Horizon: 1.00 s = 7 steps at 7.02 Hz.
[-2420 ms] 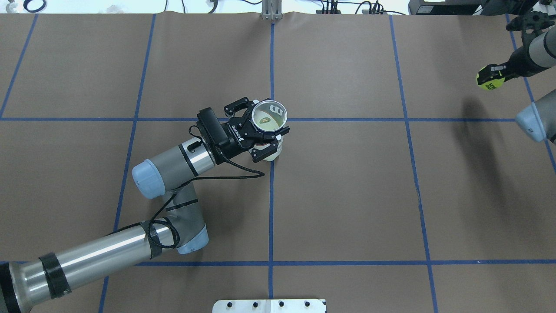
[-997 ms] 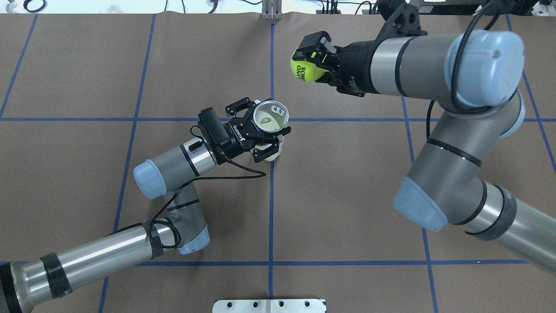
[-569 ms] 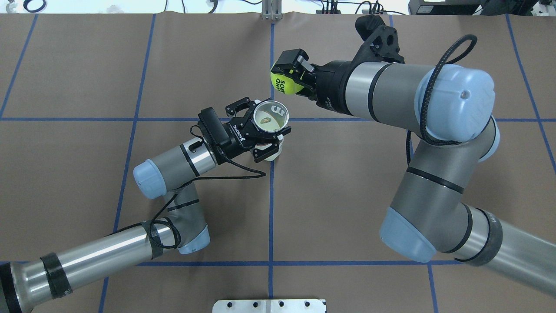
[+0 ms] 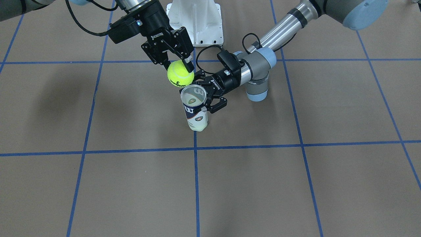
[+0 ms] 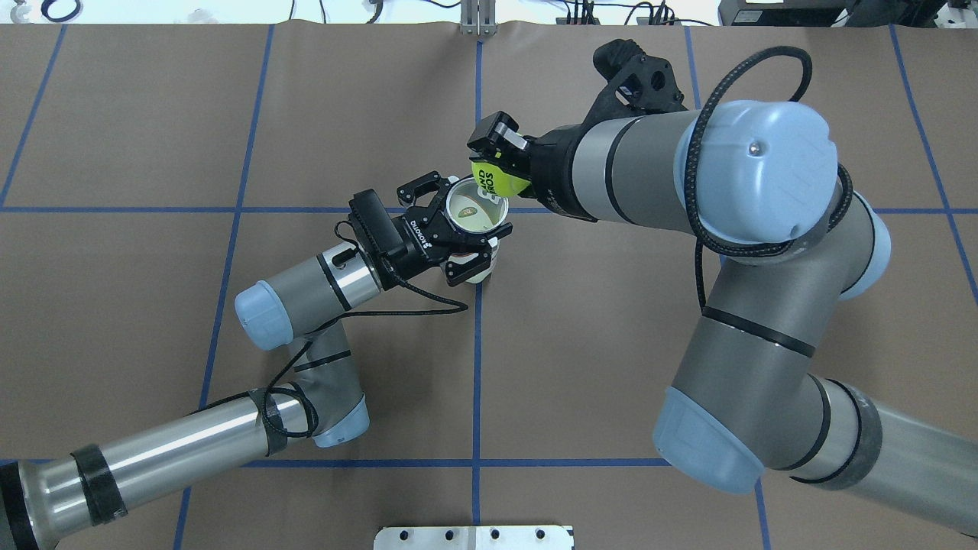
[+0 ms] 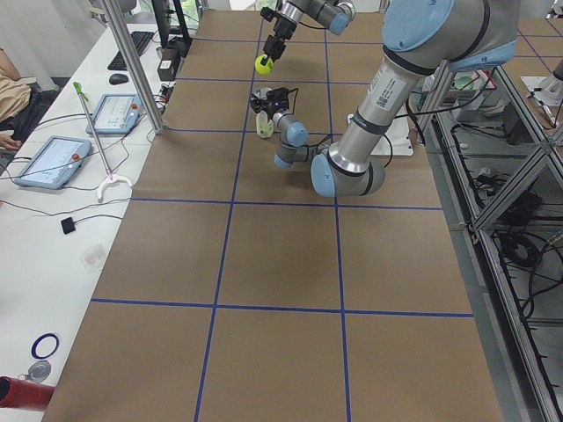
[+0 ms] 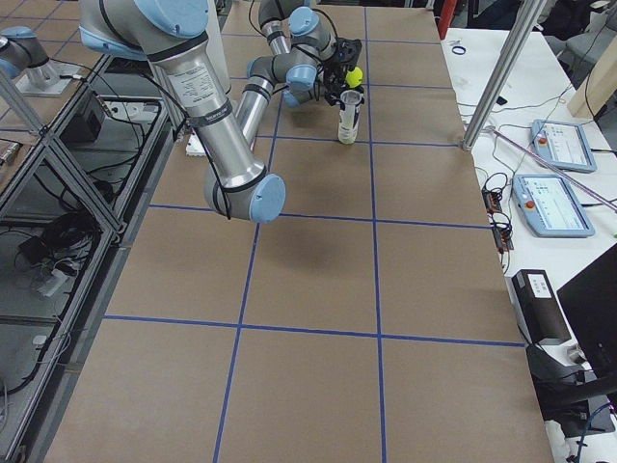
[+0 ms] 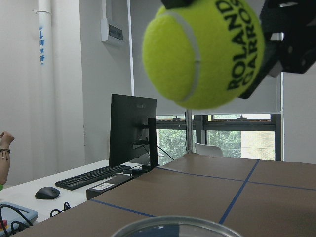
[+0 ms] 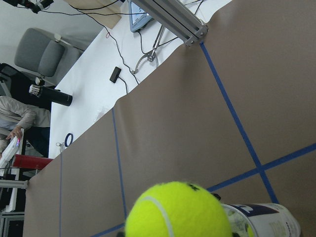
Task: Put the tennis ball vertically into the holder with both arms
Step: 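Carry the second ball with the right gripper over the can's opening, then lower the ball into the can and open the right gripper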
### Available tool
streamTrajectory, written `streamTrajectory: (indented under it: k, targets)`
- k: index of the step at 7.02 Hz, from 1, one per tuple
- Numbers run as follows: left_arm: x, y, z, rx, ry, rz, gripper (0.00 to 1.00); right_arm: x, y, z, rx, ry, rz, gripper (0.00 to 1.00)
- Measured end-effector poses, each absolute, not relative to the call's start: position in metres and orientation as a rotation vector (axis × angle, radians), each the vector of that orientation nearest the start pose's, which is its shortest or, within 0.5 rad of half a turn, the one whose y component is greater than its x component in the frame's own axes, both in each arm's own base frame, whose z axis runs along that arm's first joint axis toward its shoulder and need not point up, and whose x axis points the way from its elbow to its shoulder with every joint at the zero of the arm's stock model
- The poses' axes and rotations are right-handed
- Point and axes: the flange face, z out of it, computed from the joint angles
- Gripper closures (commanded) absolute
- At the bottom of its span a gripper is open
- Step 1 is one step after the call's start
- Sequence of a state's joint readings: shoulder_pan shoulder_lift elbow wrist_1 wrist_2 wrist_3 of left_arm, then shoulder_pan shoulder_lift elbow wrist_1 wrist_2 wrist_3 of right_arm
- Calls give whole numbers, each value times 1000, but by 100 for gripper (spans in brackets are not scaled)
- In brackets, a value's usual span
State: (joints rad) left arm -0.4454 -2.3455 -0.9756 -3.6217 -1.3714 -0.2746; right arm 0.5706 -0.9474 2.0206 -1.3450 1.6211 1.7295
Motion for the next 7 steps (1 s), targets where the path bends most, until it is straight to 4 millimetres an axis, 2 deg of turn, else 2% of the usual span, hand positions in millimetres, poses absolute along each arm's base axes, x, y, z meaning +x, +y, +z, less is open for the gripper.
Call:
streamTrajectory:
  k: [2,4,6,7]
  targets:
    - [565,-440,258,1771,1348,247,14,-412,-408,97,204,-1223,574,76]
    - [565,-439,259,1771,1350,248,14,-426,-414,92,184,-1170,569,75]
    - [565,-439,259,1771,1350,248,14,-439,-422,88,179,-1146,567,65]
    - [565,-439,259,1771,1350,247,14,-442,-423,88,183,-1139,560,53]
